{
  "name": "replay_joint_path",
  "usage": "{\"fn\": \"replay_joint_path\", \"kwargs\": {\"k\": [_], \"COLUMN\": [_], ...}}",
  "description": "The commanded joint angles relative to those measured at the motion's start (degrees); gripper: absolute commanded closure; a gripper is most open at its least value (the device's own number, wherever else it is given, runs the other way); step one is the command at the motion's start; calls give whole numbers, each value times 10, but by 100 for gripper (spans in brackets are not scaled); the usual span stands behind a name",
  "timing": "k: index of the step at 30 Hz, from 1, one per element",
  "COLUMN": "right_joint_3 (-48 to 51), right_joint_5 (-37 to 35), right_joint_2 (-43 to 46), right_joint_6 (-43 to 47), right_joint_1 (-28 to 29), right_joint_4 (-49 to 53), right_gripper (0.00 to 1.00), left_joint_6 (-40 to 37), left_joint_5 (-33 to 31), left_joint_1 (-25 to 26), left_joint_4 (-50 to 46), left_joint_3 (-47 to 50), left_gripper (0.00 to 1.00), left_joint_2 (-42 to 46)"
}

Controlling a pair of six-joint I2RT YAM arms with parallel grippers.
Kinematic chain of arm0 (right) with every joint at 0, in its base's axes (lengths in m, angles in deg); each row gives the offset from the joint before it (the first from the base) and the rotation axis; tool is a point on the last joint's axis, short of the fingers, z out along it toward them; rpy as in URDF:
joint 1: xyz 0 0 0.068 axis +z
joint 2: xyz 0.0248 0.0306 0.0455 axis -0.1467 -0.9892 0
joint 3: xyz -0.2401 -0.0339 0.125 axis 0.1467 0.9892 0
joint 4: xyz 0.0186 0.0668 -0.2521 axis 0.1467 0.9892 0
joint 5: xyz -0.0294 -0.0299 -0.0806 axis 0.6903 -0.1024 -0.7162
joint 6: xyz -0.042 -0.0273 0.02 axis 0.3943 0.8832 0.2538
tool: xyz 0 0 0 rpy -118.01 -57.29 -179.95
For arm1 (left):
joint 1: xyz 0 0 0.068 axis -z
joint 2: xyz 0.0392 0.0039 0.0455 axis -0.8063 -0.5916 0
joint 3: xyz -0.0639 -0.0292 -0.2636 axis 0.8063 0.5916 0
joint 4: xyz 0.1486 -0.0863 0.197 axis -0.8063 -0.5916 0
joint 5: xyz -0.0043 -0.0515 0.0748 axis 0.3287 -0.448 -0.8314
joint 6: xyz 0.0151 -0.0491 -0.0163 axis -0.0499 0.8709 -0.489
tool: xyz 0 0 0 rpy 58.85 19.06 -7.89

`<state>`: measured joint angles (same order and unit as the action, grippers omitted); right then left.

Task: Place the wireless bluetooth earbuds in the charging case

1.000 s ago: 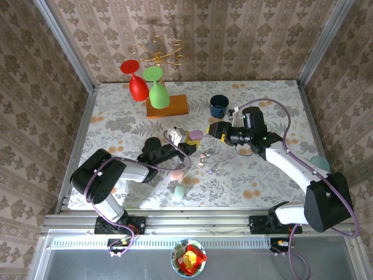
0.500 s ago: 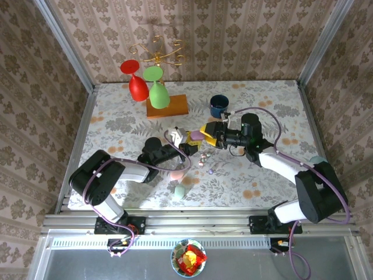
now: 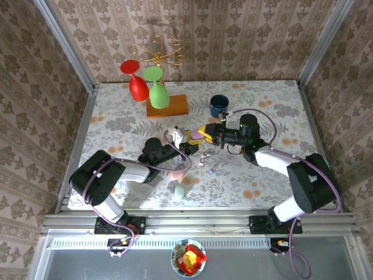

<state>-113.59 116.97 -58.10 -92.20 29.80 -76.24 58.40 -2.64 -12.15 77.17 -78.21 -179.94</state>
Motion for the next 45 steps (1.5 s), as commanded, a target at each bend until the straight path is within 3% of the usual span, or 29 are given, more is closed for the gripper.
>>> {"fn": "replay_joint_path", "kwargs": {"k": [1, 3, 9, 13, 27, 34, 38, 42, 45], "right_joint_3": [7, 12, -5, -52, -202, -221, -213, -201, -183], "right_joint_5": [-12, -30, -65, -107, -157, -174, -185, -204, -207], "right_joint_2": [-5, -3, -17, -53, -256, -305, -280, -232, -192], "right_joint_6": [12, 27, 134, 221, 256, 262, 284, 326, 343], "right_joint_1": [-2, -15, -51, -62, -57, -61, -64, -66, -68], "right_joint_4": [-14, 4, 114, 211, 240, 257, 275, 320, 342], "right_gripper": [85, 86, 86, 85, 85, 78, 65, 49, 43], "left_joint_6": [-11, -11, -24, -21, -55, -69, -71, -106, -149], "left_joint_5": [0, -4, -35, -57, -106, -106, -106, -110, -123], "left_joint_1": [7, 8, 5, 0, 1, 0, -2, -1, -1], "left_joint_4": [5, 5, 2, -4, -109, -156, -214, -348, -457], "left_joint_3": [2, 3, 29, 54, 104, 112, 107, 84, 63], "left_gripper": [65, 56, 13, 4, 0, 0, 0, 0, 0], "left_joint_2": [0, -6, 5, 28, 108, 135, 167, 218, 260]}}
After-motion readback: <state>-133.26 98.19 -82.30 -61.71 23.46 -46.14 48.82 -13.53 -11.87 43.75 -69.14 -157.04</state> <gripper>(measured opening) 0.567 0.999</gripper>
